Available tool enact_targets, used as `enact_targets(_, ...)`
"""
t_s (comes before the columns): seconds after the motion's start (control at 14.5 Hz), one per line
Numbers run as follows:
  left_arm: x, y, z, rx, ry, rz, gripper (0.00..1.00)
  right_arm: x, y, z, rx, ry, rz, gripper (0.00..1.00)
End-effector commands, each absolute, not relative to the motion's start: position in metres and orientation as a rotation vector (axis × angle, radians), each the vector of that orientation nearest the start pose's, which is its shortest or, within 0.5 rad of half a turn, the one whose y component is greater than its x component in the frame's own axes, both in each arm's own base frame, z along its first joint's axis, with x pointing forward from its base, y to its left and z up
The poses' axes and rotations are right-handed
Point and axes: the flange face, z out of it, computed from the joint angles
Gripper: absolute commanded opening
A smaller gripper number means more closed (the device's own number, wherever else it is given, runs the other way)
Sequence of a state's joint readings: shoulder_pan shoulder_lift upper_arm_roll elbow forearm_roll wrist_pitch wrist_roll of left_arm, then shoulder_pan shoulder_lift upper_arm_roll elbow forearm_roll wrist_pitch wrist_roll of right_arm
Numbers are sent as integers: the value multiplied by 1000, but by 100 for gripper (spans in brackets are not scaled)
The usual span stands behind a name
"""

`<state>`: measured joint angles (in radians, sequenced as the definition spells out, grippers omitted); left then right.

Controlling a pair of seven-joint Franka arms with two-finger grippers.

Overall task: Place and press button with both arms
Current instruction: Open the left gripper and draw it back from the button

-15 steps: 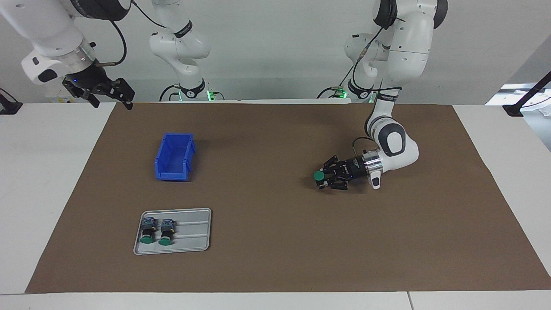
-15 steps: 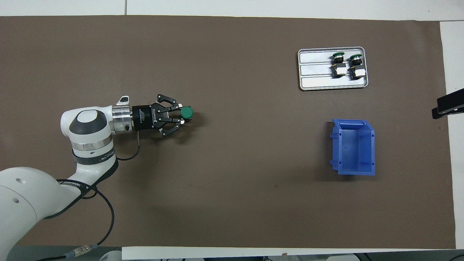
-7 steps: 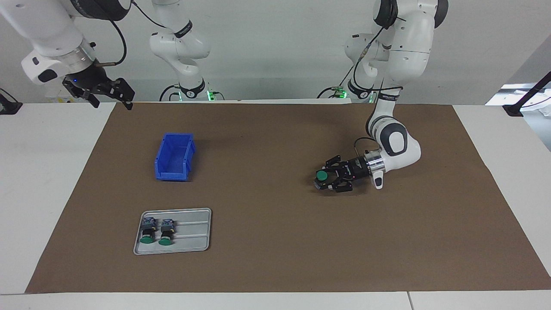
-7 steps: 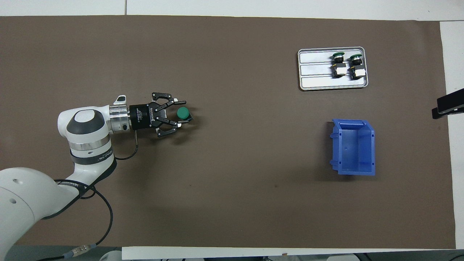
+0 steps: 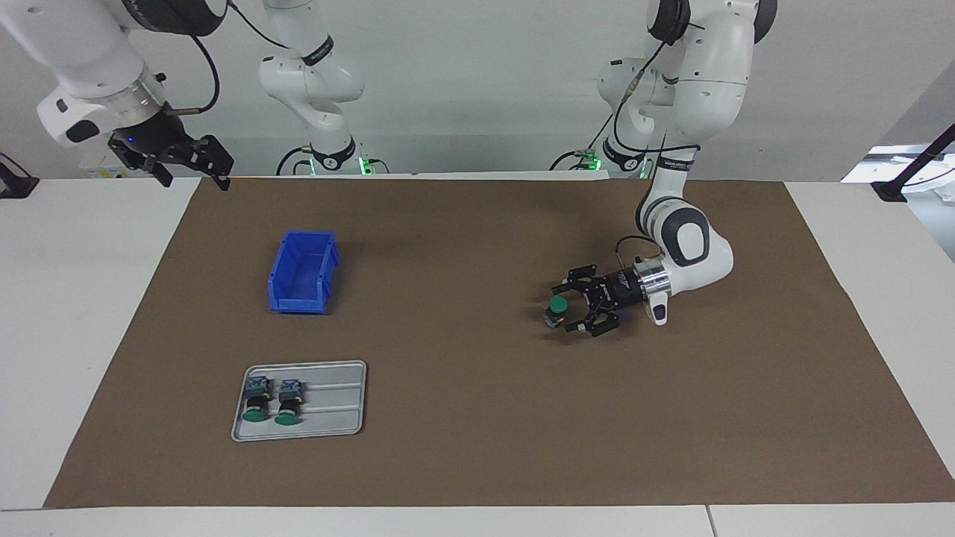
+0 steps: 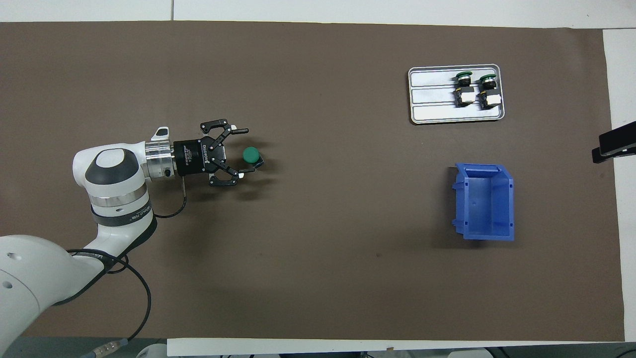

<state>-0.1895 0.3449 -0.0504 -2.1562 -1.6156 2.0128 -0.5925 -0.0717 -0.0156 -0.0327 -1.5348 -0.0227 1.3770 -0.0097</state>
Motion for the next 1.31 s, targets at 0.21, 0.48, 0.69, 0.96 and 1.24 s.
enact_targets(0.21, 520, -183, 295, 1557, 1436, -929, 100, 520, -59, 634, -3144, 132, 217, 98)
enact_targets(0.48, 519, -182, 322, 1730, 1375, -841, 100, 520, -59, 634, -3144, 132, 217, 98)
enact_targets(0.69, 524, -182, 342, 1923, 1291, -762, 100, 520, -59, 634, -3144, 132, 217, 98)
enact_targets(0.96, 530, -189, 365, 2168, 1169, -653, 100, 520, -59, 634, -3144, 132, 217, 98)
enact_targets(1.24, 528, -214, 384, 2422, 1006, -530, 100, 520, -59, 634, -3144, 132, 217, 98)
